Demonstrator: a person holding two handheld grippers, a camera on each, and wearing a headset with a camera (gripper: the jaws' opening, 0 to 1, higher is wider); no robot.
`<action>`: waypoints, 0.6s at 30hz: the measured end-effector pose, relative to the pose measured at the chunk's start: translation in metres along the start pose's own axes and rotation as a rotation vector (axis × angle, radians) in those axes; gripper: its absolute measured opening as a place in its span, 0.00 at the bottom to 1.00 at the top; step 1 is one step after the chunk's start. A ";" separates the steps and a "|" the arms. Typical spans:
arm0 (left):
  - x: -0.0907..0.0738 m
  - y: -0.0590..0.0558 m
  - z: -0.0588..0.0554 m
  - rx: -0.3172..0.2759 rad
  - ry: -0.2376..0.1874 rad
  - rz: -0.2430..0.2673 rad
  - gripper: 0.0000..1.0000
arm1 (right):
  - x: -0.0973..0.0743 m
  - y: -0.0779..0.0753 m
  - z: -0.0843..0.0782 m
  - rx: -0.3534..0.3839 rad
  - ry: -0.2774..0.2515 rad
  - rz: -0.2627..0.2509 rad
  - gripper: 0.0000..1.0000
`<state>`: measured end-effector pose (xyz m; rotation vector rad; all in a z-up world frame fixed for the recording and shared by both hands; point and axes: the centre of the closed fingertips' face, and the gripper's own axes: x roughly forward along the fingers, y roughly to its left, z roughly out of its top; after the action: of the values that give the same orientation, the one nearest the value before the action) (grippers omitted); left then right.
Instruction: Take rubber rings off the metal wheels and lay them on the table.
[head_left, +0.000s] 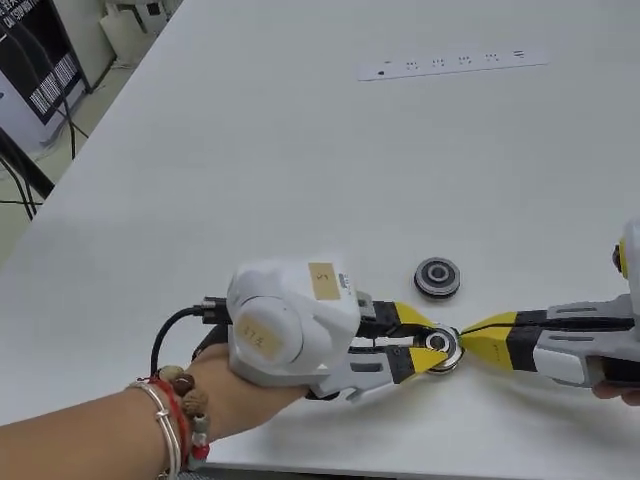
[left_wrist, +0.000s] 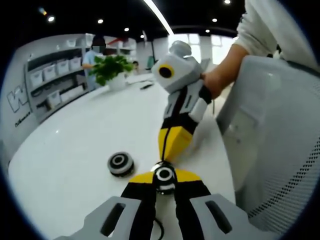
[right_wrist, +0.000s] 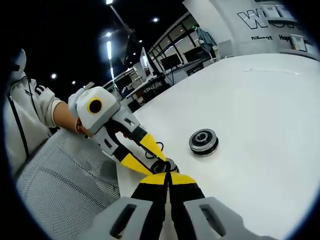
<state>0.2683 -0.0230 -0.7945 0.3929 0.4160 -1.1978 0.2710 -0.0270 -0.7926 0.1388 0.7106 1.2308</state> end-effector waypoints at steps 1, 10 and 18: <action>0.000 0.000 0.000 -0.001 0.000 0.000 0.14 | 0.001 0.001 0.000 0.004 0.002 0.003 0.00; 0.000 -0.001 0.000 -0.009 -0.002 0.005 0.14 | 0.003 0.006 0.001 -0.069 0.021 0.000 0.00; 0.001 -0.002 0.000 -0.012 -0.005 0.005 0.14 | 0.010 0.016 0.002 -0.174 0.042 0.021 0.00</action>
<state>0.2670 -0.0240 -0.7947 0.3802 0.4171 -1.1911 0.2605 -0.0114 -0.7879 -0.0232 0.6365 1.3127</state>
